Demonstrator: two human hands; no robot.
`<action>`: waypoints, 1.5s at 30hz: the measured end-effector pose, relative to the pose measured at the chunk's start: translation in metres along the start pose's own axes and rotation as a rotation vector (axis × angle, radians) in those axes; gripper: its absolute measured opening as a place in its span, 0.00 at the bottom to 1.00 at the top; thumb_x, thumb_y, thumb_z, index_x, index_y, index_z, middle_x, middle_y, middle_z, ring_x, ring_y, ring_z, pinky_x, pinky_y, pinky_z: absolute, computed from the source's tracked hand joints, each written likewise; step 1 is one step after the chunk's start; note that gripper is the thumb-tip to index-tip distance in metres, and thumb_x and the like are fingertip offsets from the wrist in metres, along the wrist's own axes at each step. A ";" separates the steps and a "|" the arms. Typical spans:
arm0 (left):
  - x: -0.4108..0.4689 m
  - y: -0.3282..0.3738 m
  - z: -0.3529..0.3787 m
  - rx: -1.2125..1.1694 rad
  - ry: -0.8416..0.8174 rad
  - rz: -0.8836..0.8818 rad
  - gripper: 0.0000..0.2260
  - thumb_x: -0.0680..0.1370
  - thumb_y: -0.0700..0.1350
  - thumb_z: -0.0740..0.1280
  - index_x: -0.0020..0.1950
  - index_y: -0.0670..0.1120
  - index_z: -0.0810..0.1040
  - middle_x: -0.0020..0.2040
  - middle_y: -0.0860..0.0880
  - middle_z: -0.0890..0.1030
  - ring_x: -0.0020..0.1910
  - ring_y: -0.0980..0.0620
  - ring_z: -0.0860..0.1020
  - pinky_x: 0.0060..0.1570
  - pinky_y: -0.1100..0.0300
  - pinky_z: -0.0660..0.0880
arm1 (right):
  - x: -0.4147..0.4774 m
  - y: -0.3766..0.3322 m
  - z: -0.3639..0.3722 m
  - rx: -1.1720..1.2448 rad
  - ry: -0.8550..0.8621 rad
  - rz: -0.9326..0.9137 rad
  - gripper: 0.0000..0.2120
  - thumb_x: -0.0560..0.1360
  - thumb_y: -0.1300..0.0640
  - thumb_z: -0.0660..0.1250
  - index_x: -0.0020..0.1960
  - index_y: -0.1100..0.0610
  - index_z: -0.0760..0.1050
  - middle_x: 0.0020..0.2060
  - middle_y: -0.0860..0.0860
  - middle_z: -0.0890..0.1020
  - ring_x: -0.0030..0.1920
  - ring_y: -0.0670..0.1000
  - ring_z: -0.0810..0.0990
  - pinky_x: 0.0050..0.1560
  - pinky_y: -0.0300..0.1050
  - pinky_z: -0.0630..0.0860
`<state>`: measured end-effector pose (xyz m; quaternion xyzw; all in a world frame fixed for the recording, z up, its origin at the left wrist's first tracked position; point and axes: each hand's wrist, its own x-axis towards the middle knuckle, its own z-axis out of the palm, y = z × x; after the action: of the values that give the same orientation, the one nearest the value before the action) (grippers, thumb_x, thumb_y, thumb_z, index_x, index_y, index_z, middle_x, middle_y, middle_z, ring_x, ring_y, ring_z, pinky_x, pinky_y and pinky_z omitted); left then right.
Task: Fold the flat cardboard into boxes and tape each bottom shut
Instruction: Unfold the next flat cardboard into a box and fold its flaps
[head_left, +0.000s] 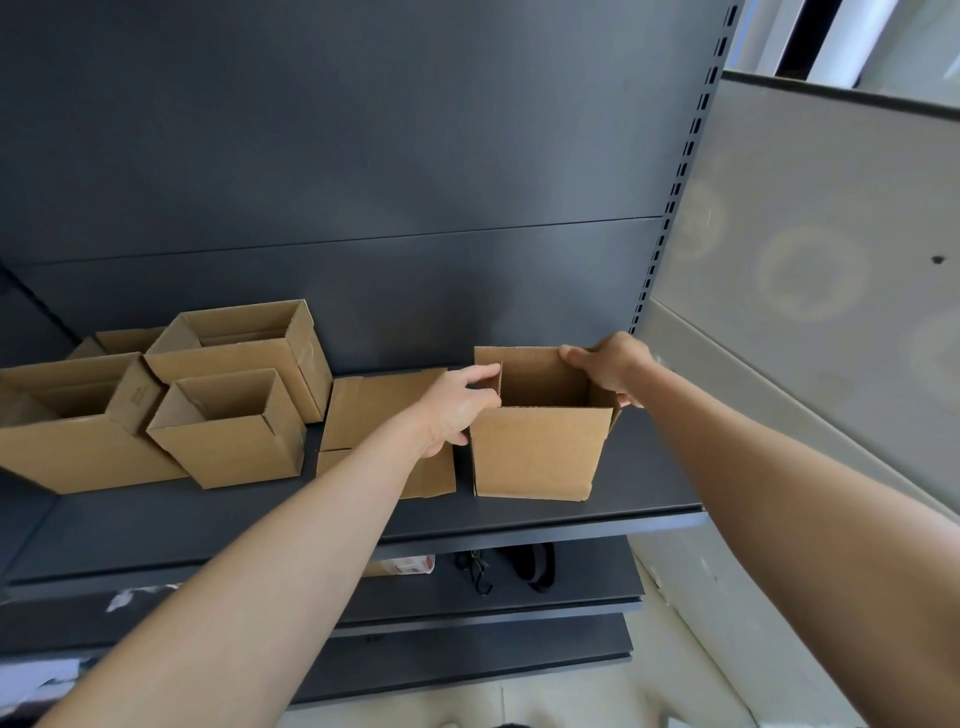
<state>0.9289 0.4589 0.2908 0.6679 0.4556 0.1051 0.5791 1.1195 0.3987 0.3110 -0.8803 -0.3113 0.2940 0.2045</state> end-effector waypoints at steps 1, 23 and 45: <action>0.001 -0.001 0.000 0.006 -0.015 -0.006 0.22 0.80 0.39 0.61 0.73 0.55 0.66 0.75 0.47 0.62 0.72 0.42 0.62 0.65 0.40 0.66 | 0.001 0.001 0.000 0.045 -0.010 0.008 0.26 0.75 0.38 0.64 0.54 0.63 0.72 0.41 0.56 0.75 0.29 0.54 0.75 0.25 0.40 0.70; 0.013 -0.012 -0.007 -0.013 -0.151 -0.062 0.27 0.78 0.40 0.58 0.76 0.55 0.60 0.77 0.52 0.58 0.75 0.47 0.57 0.68 0.39 0.64 | 0.012 0.055 -0.024 0.834 -0.635 -0.003 0.15 0.80 0.66 0.56 0.64 0.60 0.73 0.59 0.57 0.80 0.57 0.56 0.80 0.60 0.50 0.76; 0.014 -0.016 -0.008 -0.024 -0.228 -0.055 0.29 0.80 0.47 0.62 0.77 0.59 0.53 0.78 0.54 0.54 0.75 0.47 0.55 0.69 0.40 0.59 | 0.012 0.031 0.006 0.339 -0.359 -0.069 0.12 0.72 0.60 0.72 0.53 0.51 0.76 0.42 0.50 0.80 0.40 0.48 0.78 0.40 0.40 0.76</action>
<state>0.9239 0.4736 0.2743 0.6560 0.4037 0.0181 0.6375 1.1369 0.3852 0.2848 -0.7559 -0.3186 0.4865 0.3007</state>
